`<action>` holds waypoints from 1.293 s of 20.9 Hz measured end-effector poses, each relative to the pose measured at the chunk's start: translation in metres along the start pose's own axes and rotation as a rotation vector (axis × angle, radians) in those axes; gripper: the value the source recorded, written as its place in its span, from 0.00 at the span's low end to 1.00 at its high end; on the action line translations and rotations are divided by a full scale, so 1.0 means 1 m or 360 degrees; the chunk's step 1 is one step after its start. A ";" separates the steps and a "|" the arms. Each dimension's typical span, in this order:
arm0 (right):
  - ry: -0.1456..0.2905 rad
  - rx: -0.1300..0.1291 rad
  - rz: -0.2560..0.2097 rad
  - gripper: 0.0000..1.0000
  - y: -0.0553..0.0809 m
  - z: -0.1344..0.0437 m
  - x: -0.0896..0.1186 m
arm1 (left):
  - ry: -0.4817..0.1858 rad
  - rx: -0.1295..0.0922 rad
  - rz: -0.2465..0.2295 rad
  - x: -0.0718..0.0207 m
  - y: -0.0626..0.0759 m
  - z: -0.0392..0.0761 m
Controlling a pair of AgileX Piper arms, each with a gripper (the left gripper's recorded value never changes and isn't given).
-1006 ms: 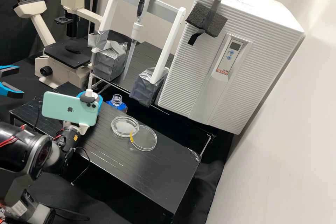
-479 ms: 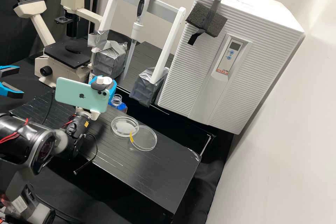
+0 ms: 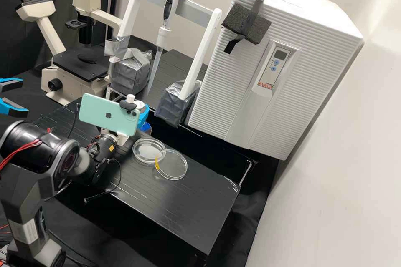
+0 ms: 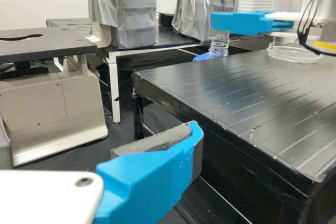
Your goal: Close the bottle
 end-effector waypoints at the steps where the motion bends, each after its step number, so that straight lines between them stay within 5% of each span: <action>1: -0.0017 -0.0002 -0.0009 0.00 -0.001 0.002 0.001 | 0.0000 0.0000 0.0000 0.0000 0.000 0.000; 27: -0.0077 -0.0030 -0.0009 0.00 -0.003 0.011 0.009 | 0.0000 0.0000 0.0000 0.0000 0.000 0.000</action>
